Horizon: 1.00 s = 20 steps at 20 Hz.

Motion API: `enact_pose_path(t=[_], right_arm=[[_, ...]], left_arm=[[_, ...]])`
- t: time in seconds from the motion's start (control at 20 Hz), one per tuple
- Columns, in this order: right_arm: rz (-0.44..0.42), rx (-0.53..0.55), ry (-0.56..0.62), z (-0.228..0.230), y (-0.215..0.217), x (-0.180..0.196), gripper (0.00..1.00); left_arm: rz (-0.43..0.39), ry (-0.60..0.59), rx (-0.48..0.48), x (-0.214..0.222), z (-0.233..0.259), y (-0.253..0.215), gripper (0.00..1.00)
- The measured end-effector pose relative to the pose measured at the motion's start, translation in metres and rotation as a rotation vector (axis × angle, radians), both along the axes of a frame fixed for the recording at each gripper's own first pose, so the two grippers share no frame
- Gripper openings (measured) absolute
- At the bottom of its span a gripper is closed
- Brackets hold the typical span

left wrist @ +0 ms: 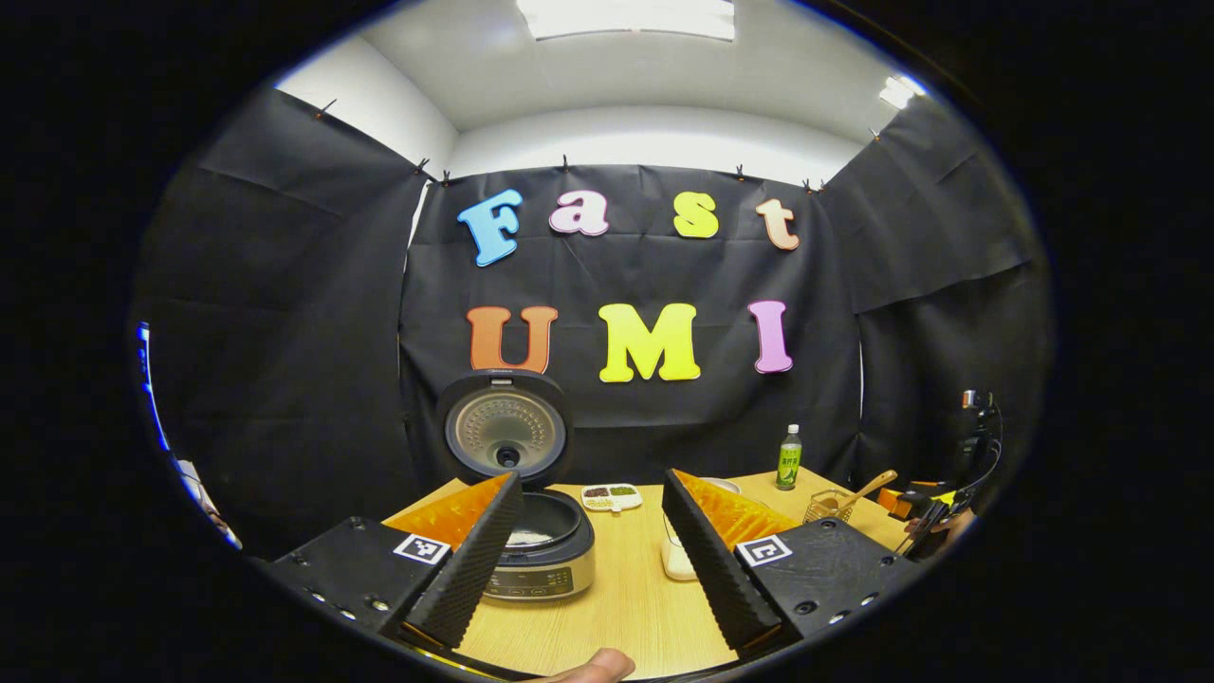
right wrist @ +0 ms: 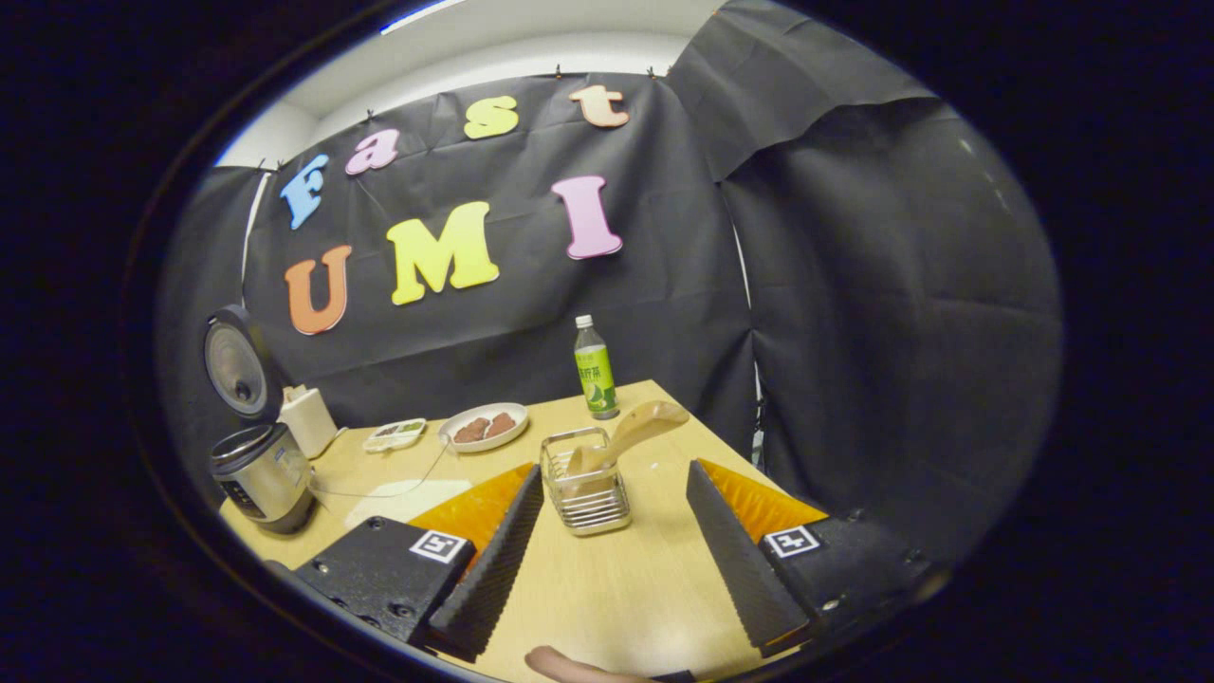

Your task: Close the left gripper, press the button to open the rice cooker; take a wooden spoon from the chopstick holder with the right hand, scoop a spoonful of rice and pour it into the rice cooker, then put the wooden spoon back into the chopstick holder.

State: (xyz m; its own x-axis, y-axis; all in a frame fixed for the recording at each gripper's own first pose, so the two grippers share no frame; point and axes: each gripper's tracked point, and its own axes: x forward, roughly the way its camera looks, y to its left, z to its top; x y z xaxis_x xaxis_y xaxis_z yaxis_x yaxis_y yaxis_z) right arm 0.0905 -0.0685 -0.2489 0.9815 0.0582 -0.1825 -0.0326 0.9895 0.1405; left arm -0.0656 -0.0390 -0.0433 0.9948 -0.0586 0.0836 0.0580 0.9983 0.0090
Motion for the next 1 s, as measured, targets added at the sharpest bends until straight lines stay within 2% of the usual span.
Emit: enact_pose_path(t=[0.1, 0.15, 0.2, 0.25, 0.3, 0.35, 0.4, 0.45, 0.5, 0.55, 0.7, 0.9, 1.0], right_arm=[[0.004, 0.000, 0.005, -0.006, 0.001, 0.017, 0.98], [-0.007, 0.003, 0.012, -0.010, 0.000, 0.026, 0.92], [-0.018, 0.004, 0.018, -0.014, -0.002, 0.035, 0.95], [-0.031, -0.002, 0.021, -0.017, -0.003, 0.043, 0.90], [-0.039, -0.015, 0.025, -0.020, -0.003, 0.052, 0.94], [-0.042, -0.026, 0.020, -0.021, -0.002, 0.060, 0.94], [-0.035, -0.035, 0.014, -0.020, 0.000, 0.067, 0.89], [-0.031, -0.040, 0.003, -0.018, 0.002, 0.073, 0.89], [-0.017, -0.036, -0.011, -0.015, 0.007, 0.080, 0.75], [-0.005, -0.031, -0.016, -0.013, 0.011, 0.084, 0.69], [0.029, -0.040, -0.003, -0.018, 0.023, 0.100, 0.58], [0.035, -0.071, 0.019, -0.015, 0.029, 0.115, 0.31], [0.033, -0.090, 0.005, -0.008, 0.034, 0.119, 0.27]], left_arm=[[0.002, -0.005, 0.016, 0.002, -0.006, -0.004, 0.94], [-0.001, -0.005, 0.019, 0.001, -0.009, -0.008, 0.94], [-0.007, -0.005, 0.023, 0.002, -0.011, -0.011, 0.94], [-0.017, -0.003, 0.030, 0.003, -0.013, -0.016, 0.94], [-0.021, 0.000, 0.035, 0.003, -0.017, -0.017, 0.94], [-0.022, 0.003, 0.039, 0.004, -0.019, -0.018, 0.94], [-0.022, 0.009, 0.043, 0.005, -0.022, -0.019, 0.94], [-0.019, 0.013, 0.045, 0.005, -0.025, -0.018, 0.95], [-0.014, 0.017, 0.047, 0.006, -0.027, -0.017, 0.90], [-0.010, 0.022, 0.044, 0.006, -0.031, -0.015, 0.96], [-0.013, 0.043, 0.026, 0.005, -0.039, -0.014, 0.96], [-0.006, 0.056, 0.016, 0.003, -0.044, -0.005, 0.96], [-0.001, 0.061, 0.014, 0.001, -0.046, 0.000, 0.96]])
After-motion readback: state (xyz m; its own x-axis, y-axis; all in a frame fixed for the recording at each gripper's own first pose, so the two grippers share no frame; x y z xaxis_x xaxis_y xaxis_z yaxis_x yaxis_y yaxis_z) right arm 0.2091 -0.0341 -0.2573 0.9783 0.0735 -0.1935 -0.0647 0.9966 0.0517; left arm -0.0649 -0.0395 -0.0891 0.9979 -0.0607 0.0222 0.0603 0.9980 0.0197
